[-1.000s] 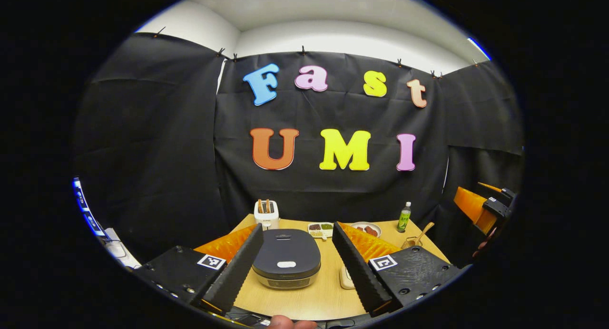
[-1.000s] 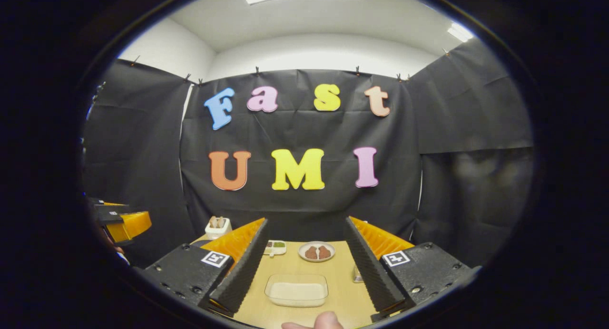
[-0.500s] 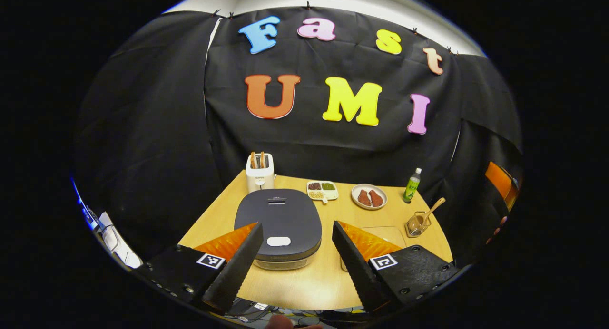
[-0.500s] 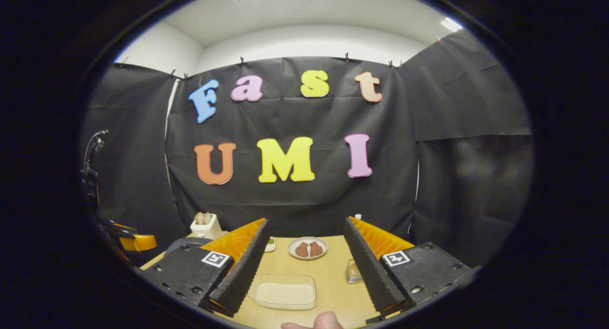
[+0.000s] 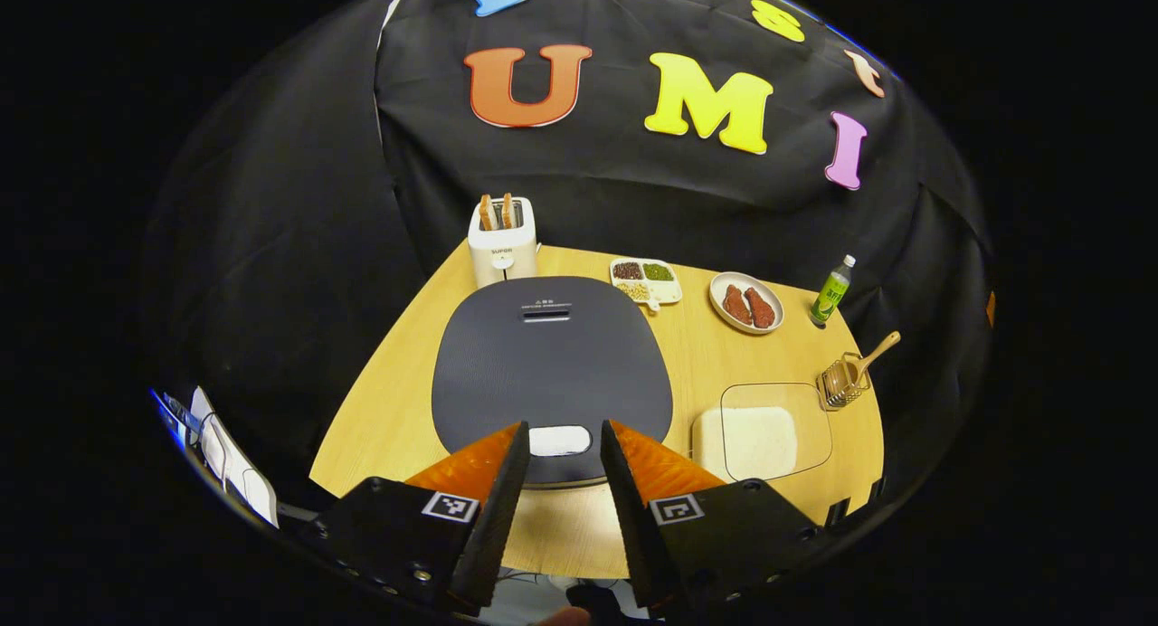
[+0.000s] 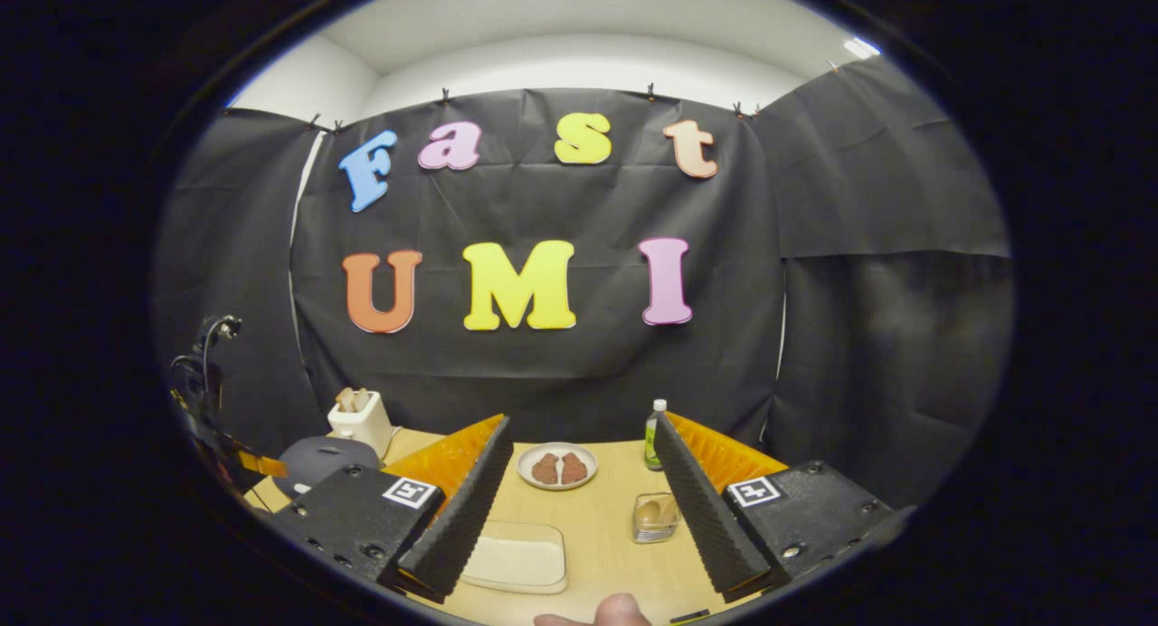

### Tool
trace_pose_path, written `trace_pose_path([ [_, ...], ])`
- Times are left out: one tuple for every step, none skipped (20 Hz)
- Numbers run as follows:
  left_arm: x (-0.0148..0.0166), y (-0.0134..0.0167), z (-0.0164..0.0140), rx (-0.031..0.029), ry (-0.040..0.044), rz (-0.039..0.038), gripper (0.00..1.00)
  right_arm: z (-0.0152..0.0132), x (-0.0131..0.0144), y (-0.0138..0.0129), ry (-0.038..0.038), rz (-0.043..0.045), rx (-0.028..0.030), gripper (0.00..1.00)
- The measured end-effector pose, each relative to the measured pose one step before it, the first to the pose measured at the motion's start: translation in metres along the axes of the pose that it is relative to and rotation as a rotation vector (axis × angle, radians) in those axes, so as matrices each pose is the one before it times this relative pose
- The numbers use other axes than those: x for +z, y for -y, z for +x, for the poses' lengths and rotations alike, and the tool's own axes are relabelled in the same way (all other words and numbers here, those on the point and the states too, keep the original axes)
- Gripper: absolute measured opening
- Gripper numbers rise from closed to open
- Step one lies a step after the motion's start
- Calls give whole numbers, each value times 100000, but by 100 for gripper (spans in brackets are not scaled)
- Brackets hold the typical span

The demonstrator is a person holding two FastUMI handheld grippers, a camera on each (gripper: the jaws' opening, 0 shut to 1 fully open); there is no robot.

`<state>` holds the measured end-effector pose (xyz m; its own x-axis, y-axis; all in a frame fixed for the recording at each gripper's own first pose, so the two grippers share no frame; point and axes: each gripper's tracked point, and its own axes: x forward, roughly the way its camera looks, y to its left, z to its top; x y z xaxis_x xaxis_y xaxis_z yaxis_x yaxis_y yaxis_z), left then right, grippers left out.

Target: Close the left gripper, press the button to open the rice cooker; take a wooden spoon from the chopstick holder with the right hand, scoop a spoonful of rice and pour it into the rice cooker, then put the wooden spoon back into the chopstick holder.

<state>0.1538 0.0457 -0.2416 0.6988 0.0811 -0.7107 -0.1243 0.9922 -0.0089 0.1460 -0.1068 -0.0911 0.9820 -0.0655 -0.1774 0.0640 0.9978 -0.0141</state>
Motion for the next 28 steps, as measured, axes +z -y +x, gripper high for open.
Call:
trace_pose_path([
  [-642,-500,33,1283,-2123,-1751,27,307,-166,426,-364,709,-1003,99],
  [-534,681,711,-3455,-2348,-1757,0,159,-178,349,-563,594,-724,100],
  [-62,380,-278,-1650,-1639,-896,2,131,-309,255,-456,533,-806,100],
  [-200,129,1837,-2517,-717,-2395,5,73,-124,235,-533,608,-504,100],
  [-405,366,-384,-1046,-2318,-620,0,41,-261,144,-435,411,-431,100],
  [-308,67,82,-934,-1094,99,0,21,-45,215,-282,167,-471,100],
  [-24,-281,285,-206,-590,-94,0,66,-110,268,69,-124,-655,100],
  [-230,63,66,-627,-1017,-166,0,62,-41,260,-82,-151,-666,100],
  [-95,-100,163,-79,-655,-412,0,-69,-185,139,-191,-22,-399,100],
  [-172,153,259,-916,-1022,-421,0,-91,-94,241,-267,144,-537,100],
  [-606,167,182,-944,-1845,-1124,0,27,-197,175,-468,71,-424,100],
  [-794,-49,233,-592,-2708,-1077,0,56,-121,210,-506,-2,-421,100],
  [422,-16,-537,-695,2047,-141,0,-38,11,119,226,-309,-474,100],
  [-174,23,396,-690,-542,82,0,-195,178,31,577,-726,-289,99],
  [-416,-99,111,84,380,-1165,0,-96,3,-133,528,-679,243,99],
  [-233,-67,279,420,-862,-1729,0,28,-22,-230,89,-497,555,99],
  [138,-43,-365,311,988,-1560,0,-85,-203,-335,-289,-206,909,100],
  [-229,209,200,23,-2826,209,0,-15,-109,-340,-205,-96,1111,100],
  [15,-230,-23,-338,308,462,0,86,-139,-273,-327,-47,951,100],
  [43,41,-185,-255,466,172,0,-10,-45,-207,-161,111,870,100],
  [-112,68,230,-221,-183,246,0,-64,-69,-139,-100,118,692,100],
  [292,56,-176,-106,917,325,0,-172,186,100,289,-142,182,100],
  [137,67,-359,-224,216,686,0,-136,209,286,635,-292,-242,100],
  [113,41,-240,386,453,49,0,-156,293,426,633,-182,-620,100],
  [243,163,-249,305,972,69,1,-160,280,378,531,163,-669,100],
  [747,210,-677,166,3139,513,1,-127,199,350,476,436,-639,100],
  [955,242,-817,142,3301,624,1,-100,87,317,456,358,-653,100],
  [1253,259,-730,161,4705,724,1,-175,216,273,198,81,-419,100],
])
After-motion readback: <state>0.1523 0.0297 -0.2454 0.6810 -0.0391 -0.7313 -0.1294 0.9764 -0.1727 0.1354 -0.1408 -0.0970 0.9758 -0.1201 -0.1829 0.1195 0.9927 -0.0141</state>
